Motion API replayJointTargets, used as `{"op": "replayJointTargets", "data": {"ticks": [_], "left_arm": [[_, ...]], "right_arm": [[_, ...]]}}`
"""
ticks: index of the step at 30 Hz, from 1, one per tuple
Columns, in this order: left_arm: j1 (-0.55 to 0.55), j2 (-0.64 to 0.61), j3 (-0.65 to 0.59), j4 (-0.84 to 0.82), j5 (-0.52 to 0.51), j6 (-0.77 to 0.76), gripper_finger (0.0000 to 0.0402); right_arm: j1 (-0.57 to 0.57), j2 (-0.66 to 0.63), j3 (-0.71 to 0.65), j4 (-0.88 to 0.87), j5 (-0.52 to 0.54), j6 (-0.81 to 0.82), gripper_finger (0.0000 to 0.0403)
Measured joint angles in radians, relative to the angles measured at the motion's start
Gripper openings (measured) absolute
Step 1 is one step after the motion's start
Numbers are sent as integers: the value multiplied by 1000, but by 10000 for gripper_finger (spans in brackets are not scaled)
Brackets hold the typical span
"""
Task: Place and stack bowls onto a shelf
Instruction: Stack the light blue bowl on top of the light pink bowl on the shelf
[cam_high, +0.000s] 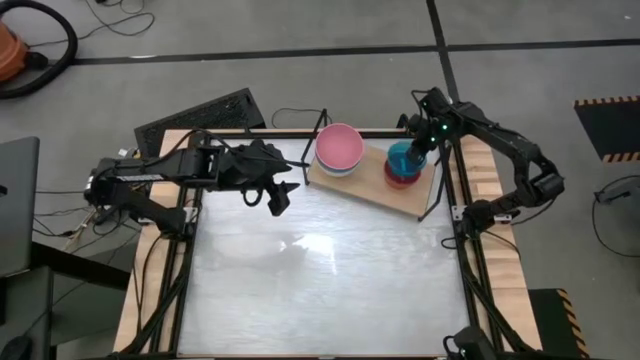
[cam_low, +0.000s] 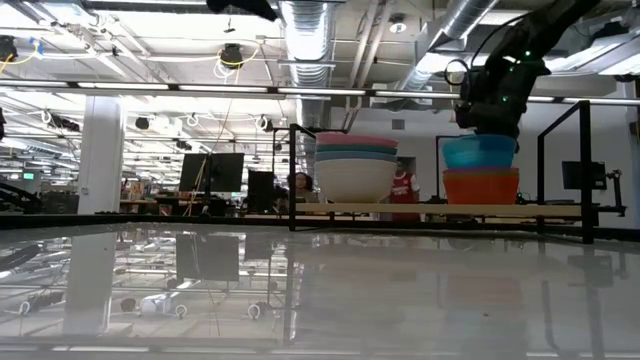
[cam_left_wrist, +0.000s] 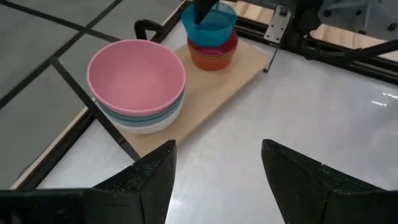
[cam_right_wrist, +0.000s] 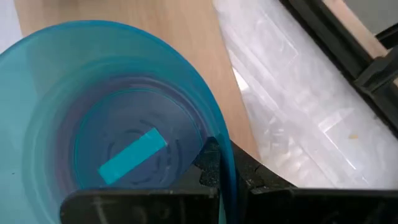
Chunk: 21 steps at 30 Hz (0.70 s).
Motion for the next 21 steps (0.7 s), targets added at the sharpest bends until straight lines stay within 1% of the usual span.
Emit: {"op": "replayJointTargets", "data": {"ticks": [11, 13, 21], "left_arm": [[0, 4, -1, -1, -11, -8, 222], [0, 4, -1, -1, -11, -8, 222], [0, 4, -1, -2, -19, -9, 222]], "right_arm": [[6, 0, -51, 17, -1, -3, 27], [6, 0, -51, 17, -3, -3, 48], [6, -2, -20, -4, -1, 11, 170]]}}
